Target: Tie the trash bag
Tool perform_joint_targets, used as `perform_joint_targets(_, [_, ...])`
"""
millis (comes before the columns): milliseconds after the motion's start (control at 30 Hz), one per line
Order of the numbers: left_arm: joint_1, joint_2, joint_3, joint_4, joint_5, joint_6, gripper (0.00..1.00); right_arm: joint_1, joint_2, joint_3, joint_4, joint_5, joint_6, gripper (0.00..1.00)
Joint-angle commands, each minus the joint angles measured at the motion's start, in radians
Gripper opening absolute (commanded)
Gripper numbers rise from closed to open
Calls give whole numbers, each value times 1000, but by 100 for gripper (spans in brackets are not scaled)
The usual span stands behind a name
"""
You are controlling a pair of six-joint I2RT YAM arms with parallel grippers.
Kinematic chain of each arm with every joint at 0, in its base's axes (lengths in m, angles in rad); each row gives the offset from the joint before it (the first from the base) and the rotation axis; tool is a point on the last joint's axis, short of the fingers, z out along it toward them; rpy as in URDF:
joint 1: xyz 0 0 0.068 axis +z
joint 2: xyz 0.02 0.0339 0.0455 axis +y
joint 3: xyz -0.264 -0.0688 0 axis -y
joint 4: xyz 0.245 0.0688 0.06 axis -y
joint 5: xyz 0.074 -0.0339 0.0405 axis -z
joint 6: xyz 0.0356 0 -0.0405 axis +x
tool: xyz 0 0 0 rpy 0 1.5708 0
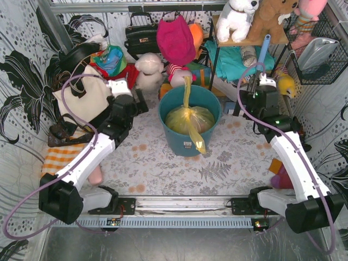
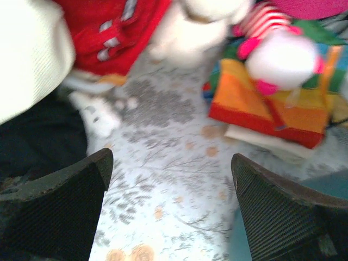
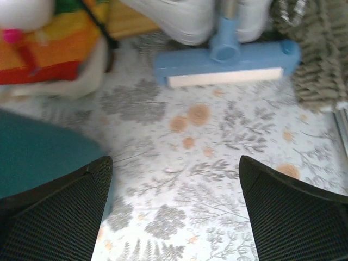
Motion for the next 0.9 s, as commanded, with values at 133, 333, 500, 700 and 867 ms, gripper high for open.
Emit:
perform_joint_targets(133, [45,-6,-282,200,-328,-118,98,-187,-21,-383,455,121,44,97])
perform_joint_targets(333, [46,5,-495,487,-395,-26,100,-215,18,-713,908,264,-72,97])
perform_joint_targets(500, [48,9,-614,825,-394,167,99,-218,155,-860,1253,343,-214,97])
perform_joint_targets(700, [69,162,-713,1157,-385,298,98,-220,293,-866,1453,325,-235,97])
perform_joint_targets(867, [118,204,-745,1253,-282,289,98,-220,356,-916,1656,159,-290,97])
